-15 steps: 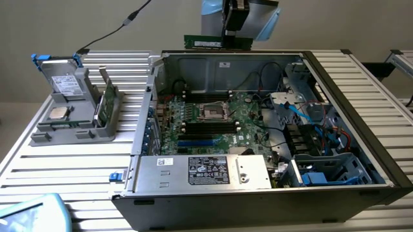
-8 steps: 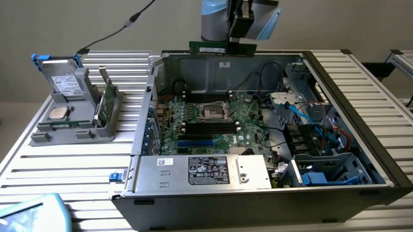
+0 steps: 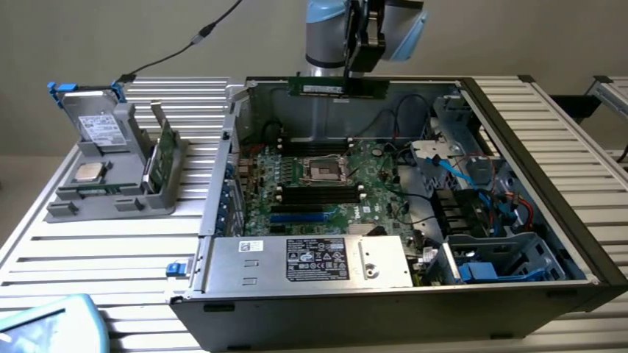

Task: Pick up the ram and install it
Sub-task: 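Insert the ram into the slot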

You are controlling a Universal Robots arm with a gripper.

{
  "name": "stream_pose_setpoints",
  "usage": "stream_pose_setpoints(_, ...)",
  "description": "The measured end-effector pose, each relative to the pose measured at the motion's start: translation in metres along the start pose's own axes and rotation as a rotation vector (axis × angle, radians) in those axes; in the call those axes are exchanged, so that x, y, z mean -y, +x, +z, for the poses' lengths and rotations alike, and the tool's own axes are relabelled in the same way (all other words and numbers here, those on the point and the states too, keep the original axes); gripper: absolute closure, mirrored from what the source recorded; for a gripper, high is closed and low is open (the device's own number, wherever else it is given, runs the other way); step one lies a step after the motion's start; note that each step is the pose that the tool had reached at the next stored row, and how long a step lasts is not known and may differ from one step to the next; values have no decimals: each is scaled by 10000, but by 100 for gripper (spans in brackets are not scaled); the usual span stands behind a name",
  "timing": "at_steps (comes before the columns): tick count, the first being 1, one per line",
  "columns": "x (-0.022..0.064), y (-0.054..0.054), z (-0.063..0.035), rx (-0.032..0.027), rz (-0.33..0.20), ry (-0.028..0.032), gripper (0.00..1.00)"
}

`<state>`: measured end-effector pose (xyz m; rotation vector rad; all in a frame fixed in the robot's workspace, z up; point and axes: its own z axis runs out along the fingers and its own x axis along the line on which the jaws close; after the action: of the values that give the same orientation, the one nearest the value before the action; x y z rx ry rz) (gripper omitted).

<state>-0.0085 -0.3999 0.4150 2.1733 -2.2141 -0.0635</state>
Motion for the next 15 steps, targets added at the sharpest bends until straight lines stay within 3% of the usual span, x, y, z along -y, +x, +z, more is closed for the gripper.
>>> stream_pose_setpoints(9,-26,84,137,14,-242,50,86)
stream_pose_setpoints(14,-121,92,207,152,-329,58,86)
stream_pose_setpoints(15,-126,92,219,152,-374,59,86)
